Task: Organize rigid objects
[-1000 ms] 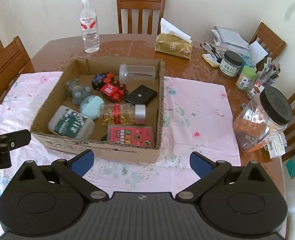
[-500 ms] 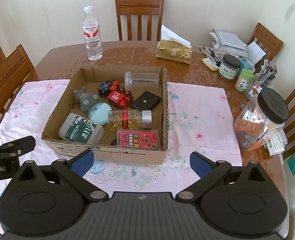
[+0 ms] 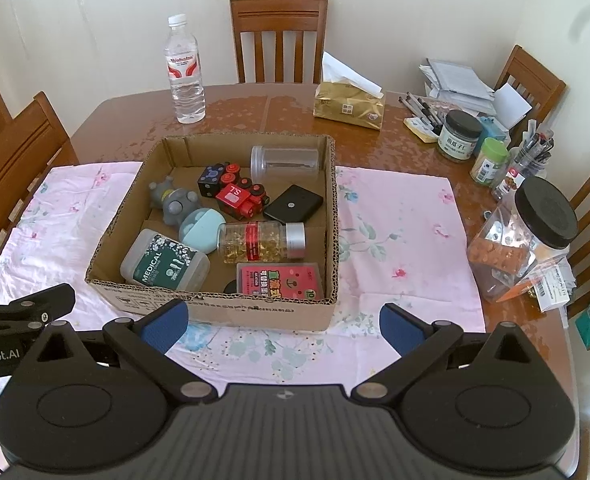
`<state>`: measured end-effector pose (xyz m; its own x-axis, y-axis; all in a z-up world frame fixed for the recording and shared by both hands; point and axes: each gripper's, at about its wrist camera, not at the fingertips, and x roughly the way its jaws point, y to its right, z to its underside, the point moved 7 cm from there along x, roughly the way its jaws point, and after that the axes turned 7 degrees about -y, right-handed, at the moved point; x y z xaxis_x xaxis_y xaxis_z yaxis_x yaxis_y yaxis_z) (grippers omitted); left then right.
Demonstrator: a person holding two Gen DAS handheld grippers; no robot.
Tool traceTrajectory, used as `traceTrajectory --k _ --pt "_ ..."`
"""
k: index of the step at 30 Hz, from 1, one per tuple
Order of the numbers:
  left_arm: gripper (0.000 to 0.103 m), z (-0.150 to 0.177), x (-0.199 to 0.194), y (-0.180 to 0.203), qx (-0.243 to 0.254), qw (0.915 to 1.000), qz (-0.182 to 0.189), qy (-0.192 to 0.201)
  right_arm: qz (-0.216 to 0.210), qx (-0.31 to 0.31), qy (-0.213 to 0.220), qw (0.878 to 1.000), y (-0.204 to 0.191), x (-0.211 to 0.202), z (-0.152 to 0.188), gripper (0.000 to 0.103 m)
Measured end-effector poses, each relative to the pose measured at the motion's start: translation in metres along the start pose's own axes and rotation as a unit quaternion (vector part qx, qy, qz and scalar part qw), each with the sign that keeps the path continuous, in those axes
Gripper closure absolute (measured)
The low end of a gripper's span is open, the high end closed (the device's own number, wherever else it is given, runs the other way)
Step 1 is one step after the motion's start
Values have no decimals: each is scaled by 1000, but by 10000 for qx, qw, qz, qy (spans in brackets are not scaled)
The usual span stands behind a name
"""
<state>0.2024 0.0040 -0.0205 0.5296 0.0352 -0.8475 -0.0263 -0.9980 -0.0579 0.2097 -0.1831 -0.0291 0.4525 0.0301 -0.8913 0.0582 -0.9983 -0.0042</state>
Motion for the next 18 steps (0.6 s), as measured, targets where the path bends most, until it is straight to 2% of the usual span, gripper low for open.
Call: traceTrajectory --k 18 --pt "1 -1 -2 0 -10 10000 -17 47 22 -9 -9 10000 1 1 0 0"
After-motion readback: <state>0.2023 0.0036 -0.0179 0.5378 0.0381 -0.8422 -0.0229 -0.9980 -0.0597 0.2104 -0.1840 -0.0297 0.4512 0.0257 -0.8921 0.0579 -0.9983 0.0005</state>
